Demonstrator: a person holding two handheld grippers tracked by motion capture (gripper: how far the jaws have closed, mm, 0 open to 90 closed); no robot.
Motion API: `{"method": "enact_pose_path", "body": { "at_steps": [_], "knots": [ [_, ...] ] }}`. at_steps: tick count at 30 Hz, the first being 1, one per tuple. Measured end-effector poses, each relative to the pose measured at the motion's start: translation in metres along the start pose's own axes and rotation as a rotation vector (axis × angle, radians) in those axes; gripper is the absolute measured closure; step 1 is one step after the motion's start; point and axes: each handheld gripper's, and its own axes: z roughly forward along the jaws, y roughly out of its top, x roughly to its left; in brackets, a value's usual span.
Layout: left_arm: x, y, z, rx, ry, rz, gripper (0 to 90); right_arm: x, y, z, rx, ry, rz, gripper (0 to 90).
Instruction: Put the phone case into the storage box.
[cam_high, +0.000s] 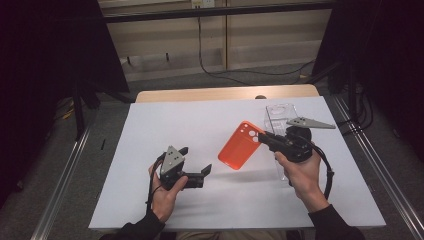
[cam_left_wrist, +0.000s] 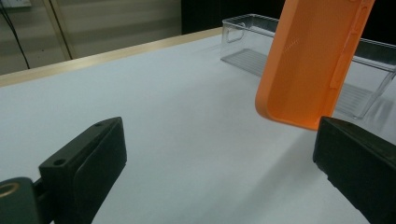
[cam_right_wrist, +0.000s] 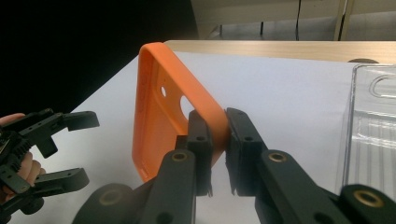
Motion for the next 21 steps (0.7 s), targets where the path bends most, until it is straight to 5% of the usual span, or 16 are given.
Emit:
{"method": "enact_pose_path", "body": {
  "at_steps": [3,13,21],
  "knots": [
    [0.004,-0.001,-0.004,-0.015,-0.005,0.025,2.8,-0.001,0.002,-0.001,-0.006,-0.006,-0.001,81.2],
    [0.022,-0.011,-0.021,-0.078,0.012,-0.029,2.9,-0.005,0.007,0.000,-0.015,-0.031,-0.021,81.2],
    [0.035,-0.017,-0.038,-0.120,0.087,-0.017,2.8,-0.010,0.013,0.000,-0.031,-0.058,-0.031,81.2]
  ]
}}
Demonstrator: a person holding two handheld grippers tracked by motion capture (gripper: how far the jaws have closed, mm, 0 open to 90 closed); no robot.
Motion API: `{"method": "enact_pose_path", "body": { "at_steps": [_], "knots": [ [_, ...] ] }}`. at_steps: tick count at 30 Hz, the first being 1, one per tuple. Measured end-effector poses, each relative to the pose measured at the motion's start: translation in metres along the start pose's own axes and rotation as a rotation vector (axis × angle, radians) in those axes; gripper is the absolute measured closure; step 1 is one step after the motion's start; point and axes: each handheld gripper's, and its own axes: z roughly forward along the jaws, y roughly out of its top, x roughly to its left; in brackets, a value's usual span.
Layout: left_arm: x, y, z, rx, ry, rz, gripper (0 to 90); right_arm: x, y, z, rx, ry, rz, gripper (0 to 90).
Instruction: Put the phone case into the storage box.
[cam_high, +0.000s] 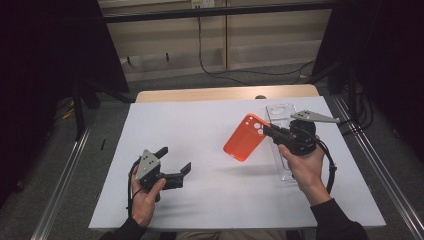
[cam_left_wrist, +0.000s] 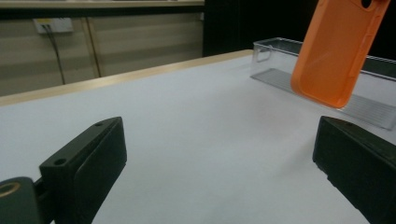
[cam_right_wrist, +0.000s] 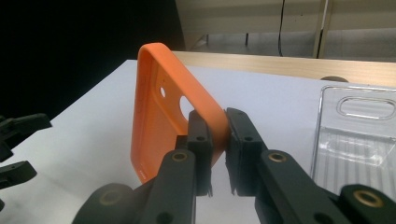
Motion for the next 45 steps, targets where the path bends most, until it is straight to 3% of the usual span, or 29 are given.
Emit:
{"method": "enact_pose_path", "body": {
  "at_steps": [3,5,9,12,20,23,31,45],
  "knots": [
    [0.003,-0.001,-0.003,-0.022,0.018,0.001,2.5,-0.001,0.002,0.000,-0.003,-0.006,-0.005,81.2],
    [0.004,-0.001,-0.005,-0.024,0.029,0.028,2.5,-0.002,0.003,0.000,-0.002,-0.010,-0.012,81.2],
    [0.006,-0.005,-0.011,-0.026,0.033,0.042,2.5,-0.004,0.006,-0.001,-0.010,-0.022,-0.024,81.3],
    [0.011,-0.008,-0.015,-0.021,0.026,0.033,1.9,-0.007,0.009,-0.003,-0.012,-0.036,-0.030,81.3],
    [0.020,-0.012,-0.030,-0.029,0.065,0.034,2.1,-0.014,0.018,-0.006,-0.032,-0.057,-0.038,81.3],
    [0.024,-0.017,-0.033,-0.023,0.073,0.017,2.0,-0.017,0.020,-0.007,-0.034,-0.068,-0.046,81.3],
    [0.023,-0.019,-0.031,-0.040,0.091,0.009,2.3,-0.026,0.023,-0.001,-0.044,-0.086,-0.031,81.3],
    [0.023,-0.020,-0.034,-0.035,0.084,0.010,2.7,-0.041,0.031,-0.004,-0.062,-0.111,-0.012,81.3]
  ]
}}
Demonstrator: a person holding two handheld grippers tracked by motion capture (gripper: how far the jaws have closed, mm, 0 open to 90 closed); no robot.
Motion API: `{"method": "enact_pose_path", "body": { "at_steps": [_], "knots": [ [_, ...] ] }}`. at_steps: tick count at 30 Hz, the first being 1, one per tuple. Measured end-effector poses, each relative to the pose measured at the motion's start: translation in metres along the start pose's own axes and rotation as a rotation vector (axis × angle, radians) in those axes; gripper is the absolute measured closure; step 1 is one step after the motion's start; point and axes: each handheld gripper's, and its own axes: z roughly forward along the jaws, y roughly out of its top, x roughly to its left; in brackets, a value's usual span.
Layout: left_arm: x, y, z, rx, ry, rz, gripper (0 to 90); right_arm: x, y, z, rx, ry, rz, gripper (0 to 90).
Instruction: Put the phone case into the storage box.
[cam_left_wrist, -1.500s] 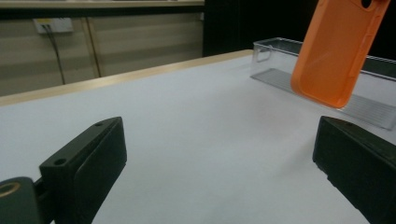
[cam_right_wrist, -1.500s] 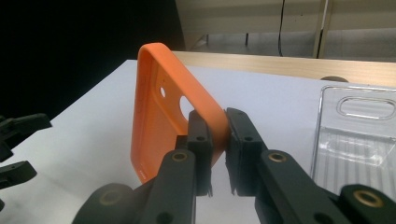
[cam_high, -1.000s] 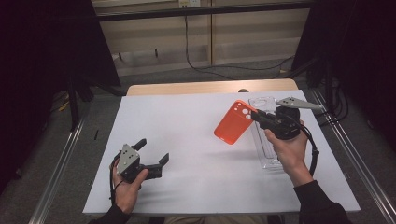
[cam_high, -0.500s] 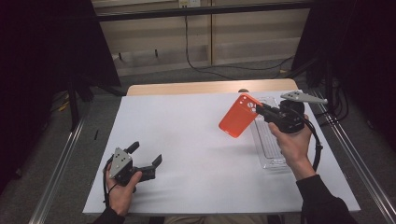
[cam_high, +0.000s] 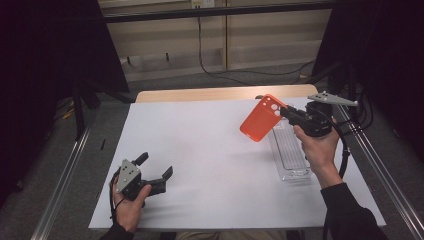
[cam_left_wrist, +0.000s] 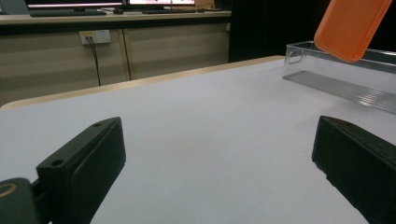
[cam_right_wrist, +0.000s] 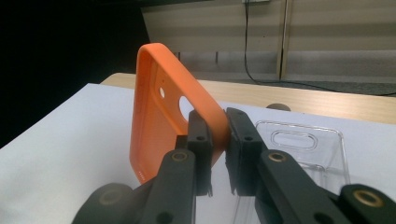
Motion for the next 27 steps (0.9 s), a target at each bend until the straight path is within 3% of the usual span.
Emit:
{"method": "enact_pose_path", "body": {
  "at_steps": [18,27],
  "knots": [
    [0.002,0.000,-0.001,0.014,0.014,-0.023,2.7,-0.020,0.006,0.004,-0.037,-0.035,0.048,81.3],
    [0.002,0.001,-0.002,0.023,0.010,-0.011,3.1,-0.030,0.012,0.006,-0.050,-0.052,0.062,81.3]
  ]
}}
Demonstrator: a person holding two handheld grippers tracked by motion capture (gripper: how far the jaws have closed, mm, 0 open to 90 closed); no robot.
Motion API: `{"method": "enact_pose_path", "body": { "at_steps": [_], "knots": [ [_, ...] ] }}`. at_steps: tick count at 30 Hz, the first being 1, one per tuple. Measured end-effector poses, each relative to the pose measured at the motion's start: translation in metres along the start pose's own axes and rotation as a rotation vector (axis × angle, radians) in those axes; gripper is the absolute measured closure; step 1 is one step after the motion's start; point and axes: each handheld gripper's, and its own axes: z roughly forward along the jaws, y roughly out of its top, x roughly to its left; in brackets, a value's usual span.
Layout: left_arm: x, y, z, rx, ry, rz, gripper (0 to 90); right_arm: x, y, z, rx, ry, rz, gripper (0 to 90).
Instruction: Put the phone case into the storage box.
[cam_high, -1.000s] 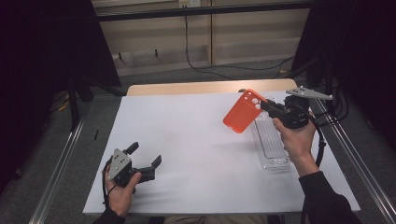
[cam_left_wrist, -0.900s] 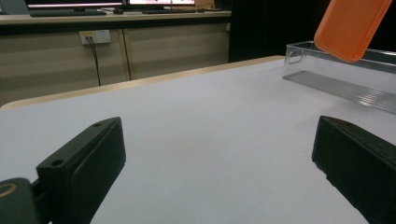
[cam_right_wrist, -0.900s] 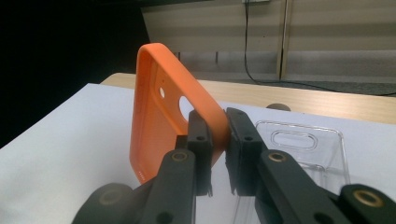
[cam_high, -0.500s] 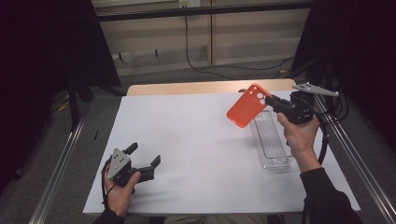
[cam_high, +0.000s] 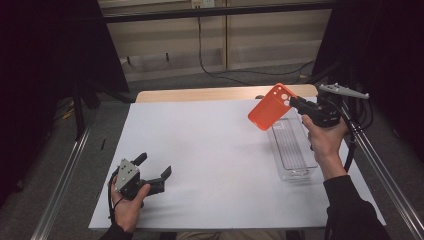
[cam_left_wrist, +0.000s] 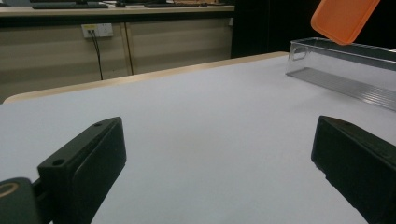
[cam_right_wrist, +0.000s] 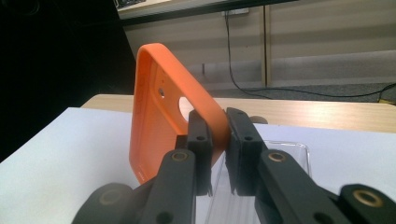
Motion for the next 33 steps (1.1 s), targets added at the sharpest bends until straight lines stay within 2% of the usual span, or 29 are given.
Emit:
{"method": "enact_pose_path", "body": {
  "at_steps": [9,21,28,33],
  "knots": [
    [0.000,0.000,0.000,0.001,-0.001,0.003,3.0,-0.007,0.012,0.002,-0.013,-0.027,-0.015,81.3],
    [0.000,-0.001,0.001,0.004,0.000,0.012,3.0,-0.029,0.019,0.003,-0.011,-0.083,-0.012,81.3],
    [0.000,-0.001,0.001,0.003,0.002,0.014,3.1,-0.035,0.023,0.006,0.002,-0.103,-0.065,81.2],
    [0.000,-0.002,0.001,0.006,0.008,0.005,3.0,-0.040,0.023,0.009,0.019,-0.121,-0.070,81.2]
  ]
}}
